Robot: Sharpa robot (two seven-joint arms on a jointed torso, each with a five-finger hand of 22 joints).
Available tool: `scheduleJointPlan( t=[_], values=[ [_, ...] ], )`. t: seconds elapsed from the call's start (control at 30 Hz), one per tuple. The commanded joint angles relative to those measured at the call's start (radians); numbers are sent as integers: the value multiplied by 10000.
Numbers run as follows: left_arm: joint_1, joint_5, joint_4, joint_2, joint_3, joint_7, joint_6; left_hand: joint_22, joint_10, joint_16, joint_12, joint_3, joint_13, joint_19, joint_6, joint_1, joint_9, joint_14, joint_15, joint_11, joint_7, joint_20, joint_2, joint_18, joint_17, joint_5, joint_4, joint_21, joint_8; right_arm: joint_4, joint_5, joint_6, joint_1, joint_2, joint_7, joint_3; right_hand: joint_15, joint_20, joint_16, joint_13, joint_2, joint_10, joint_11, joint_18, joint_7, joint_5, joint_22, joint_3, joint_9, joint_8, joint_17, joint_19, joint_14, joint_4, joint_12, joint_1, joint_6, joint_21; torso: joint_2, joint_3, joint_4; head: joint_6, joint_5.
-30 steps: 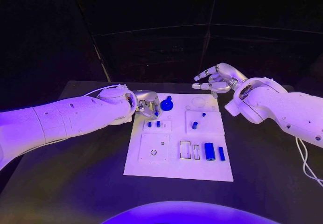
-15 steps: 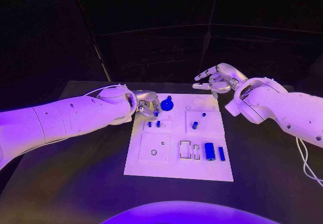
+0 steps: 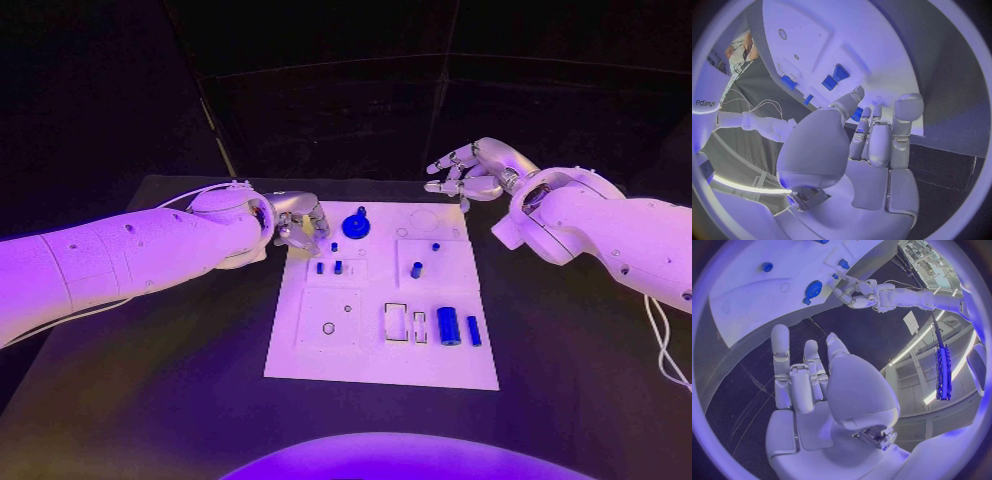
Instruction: Assemble the parts on the task board
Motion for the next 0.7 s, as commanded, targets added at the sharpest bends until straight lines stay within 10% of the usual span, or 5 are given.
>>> scheduleJointPlan(
  t=[0.03,0.3,0.7],
  values=[
    [69,771,-101,-157,80,367,-726,-88,229,-48,178,-5,21,-25,219,127,19,56,-4,-51,61,32,33,119,-70,-37,-43,-124,101,9,-489,517,19,-186,-310,4,-66,-42,-200,-918,0,-385,-3,143,9,393,-91,509,32,170,-276,-65,334,-247,-1216,534,343,-97,16,-10,10,33,-15],
    [176,3327,-209,-623,238,1608,-1886,-168,821,-28,513,230,13,-17,736,98,33,81,-77,-136,186,-41,128,131,-41,-32,-43,-228,328,-38,-1625,849,4,-621,-468,-15,28,28,-631,-3489,-715,104,95,129,39,-447,-179,1635,-49,225,-786,-107,270,-360,-3770,547,790,-241,5,-3,-6,106,-103],
    [195,10211,737,-1172,250,4561,-1512,-2148,1186,-1203,671,505,-44,-1062,948,-157,-29,-834,-29,-109,294,0,213,498,-2285,-37,120,-2494,431,661,-5794,847,-704,-691,-1131,-35,64,43,-725,-4854,-1231,248,146,131,-27,-855,-201,2444,-56,135,-827,-69,304,-463,-4805,382,1268,-248,-6,-2,-23,376,-791]
  ],
)
